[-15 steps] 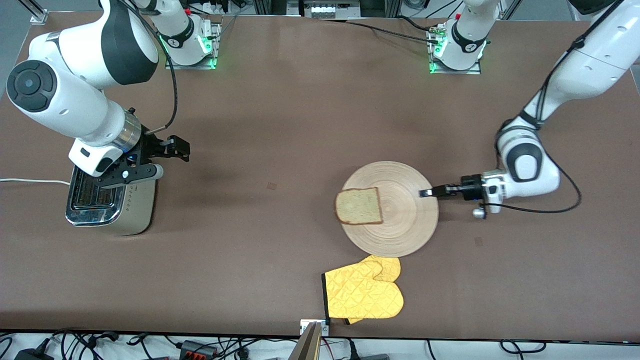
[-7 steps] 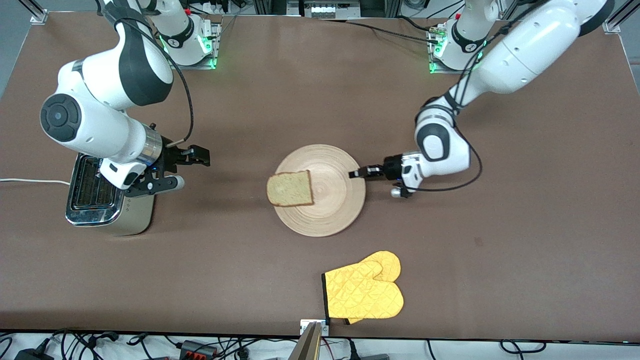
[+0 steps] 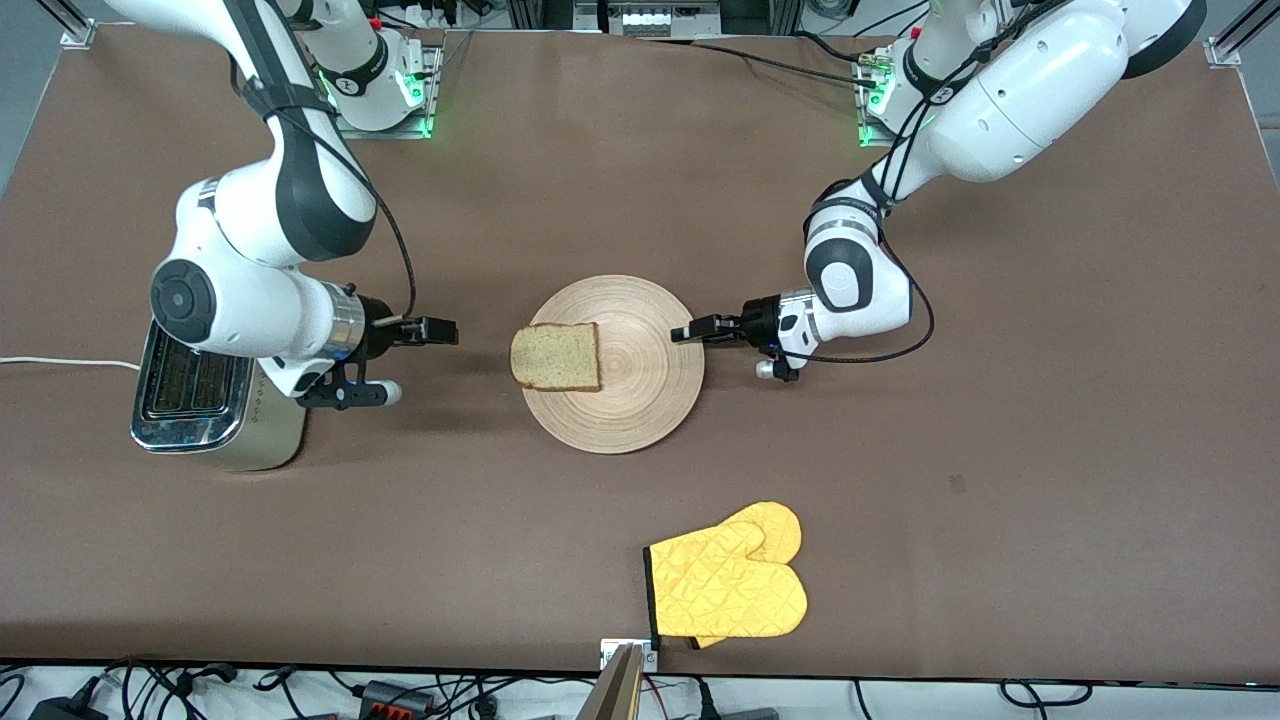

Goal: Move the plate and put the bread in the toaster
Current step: 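Push the plate further with the left gripper while the right gripper approaches, then lower the right gripper onto the bread while the left gripper draws back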

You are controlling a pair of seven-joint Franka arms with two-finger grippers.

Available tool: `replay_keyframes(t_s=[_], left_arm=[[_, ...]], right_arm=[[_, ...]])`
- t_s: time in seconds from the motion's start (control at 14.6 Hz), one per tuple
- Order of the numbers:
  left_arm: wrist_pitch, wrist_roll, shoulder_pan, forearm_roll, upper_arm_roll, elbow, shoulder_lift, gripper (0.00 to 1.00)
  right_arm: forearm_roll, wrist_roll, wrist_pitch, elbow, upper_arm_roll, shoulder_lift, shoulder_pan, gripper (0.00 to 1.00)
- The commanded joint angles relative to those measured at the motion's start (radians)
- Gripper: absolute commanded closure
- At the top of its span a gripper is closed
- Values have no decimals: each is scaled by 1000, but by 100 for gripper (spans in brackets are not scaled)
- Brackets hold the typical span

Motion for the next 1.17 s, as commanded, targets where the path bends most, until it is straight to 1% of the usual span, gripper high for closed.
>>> replay_keyframes(t_s=[0.0,0.14,0.27,0.41,0.48,0.69,0.82,0.96,1.1], left_arm=[[-24,40,17,-36,-3,1,-9,0],[-31,37,53,-35,-3,-7,-28,0],[-33,43,99,-21,-3,-13,-36,0],[-51,55,121,-16,1,-15,-61,0],[-92,57,139,0,6,-16,-64,0],[-226,55,252,184,8,-8,-62,0],[-327,46,341,336,14,8,-61,0],[-415,21,430,500,21,37,-59,0],[-529,-29,475,664,66,92,-61,0]], right_arm=[[28,39,22,0,-1,30,3,0],[75,41,22,-2,-1,56,5,0],[151,33,33,0,-1,98,3,0],[166,24,60,-2,-1,119,15,0],[181,24,76,0,1,145,17,0],[216,24,131,0,1,193,41,0],[234,24,157,1,1,216,64,0],[316,22,158,4,1,237,69,0],[340,-5,163,7,1,257,72,0]])
